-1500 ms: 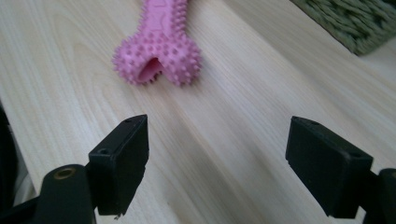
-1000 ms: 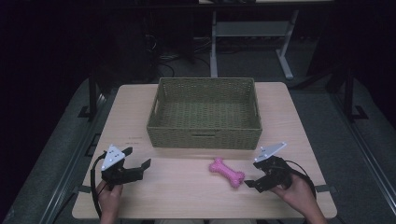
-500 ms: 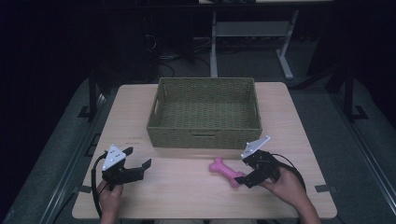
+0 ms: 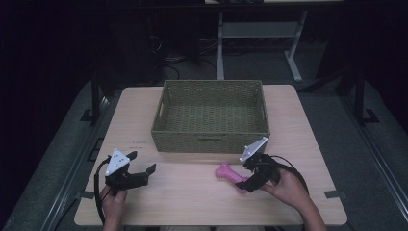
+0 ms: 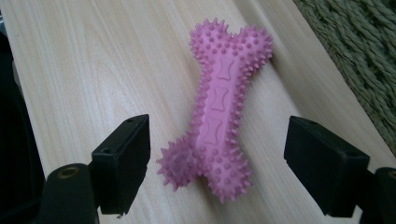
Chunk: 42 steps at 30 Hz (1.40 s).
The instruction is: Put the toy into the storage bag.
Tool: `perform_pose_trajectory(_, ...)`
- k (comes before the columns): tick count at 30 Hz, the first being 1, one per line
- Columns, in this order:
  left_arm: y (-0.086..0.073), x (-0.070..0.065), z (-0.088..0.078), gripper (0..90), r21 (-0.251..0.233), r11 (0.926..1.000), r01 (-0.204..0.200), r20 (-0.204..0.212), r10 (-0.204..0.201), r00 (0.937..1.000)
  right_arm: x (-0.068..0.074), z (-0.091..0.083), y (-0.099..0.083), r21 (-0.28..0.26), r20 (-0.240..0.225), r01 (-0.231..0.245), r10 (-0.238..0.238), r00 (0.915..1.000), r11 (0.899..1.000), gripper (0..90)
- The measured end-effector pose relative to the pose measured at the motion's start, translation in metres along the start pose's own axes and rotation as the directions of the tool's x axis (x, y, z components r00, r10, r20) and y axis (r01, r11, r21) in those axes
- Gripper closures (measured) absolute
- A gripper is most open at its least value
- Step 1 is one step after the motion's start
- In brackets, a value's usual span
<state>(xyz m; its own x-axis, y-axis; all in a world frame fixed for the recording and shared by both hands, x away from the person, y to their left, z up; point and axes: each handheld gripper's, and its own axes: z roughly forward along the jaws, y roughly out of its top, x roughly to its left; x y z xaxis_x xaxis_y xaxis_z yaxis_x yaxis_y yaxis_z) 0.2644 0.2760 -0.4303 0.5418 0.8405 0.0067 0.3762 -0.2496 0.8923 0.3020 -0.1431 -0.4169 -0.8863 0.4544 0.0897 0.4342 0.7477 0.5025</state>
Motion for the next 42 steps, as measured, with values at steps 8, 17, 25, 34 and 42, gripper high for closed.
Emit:
perform_pose_trajectory(8,0.000,0.000,0.000,13.8,-0.001,1.0000,0.000,0.001,0.000,1.0000,-0.001,0.011,0.011,0.017,-0.023,-0.002,0.002,0.9997,1.000,24.7)
perform_pose_trajectory(17,0.000,0.001,0.000,13.9,-0.003,1.0000,0.001,0.002,-0.001,1.0000,0.000,0.024,0.020,0.068,-0.017,0.006,-0.005,0.9998,0.998,28.6)
perform_pose_trajectory(25,0.000,0.001,0.000,13.9,-0.002,1.0000,0.001,0.002,-0.001,1.0000,-0.002,0.034,0.025,0.106,-0.008,-0.001,0.002,1.0000,0.994,33.7)
perform_pose_trajectory(34,0.000,0.001,0.000,13.8,-0.003,1.0000,0.003,0.001,-0.003,1.0000,0.000,0.041,0.027,0.139,0.008,0.008,-0.009,0.9999,0.990,42.0)
perform_pose_trajectory(42,0.000,0.003,-0.001,13.8,-0.009,0.9998,0.015,0.003,-0.015,0.9999,0.005,0.047,0.031,0.174,0.061,0.048,-0.059,0.9964,0.983,51.8)
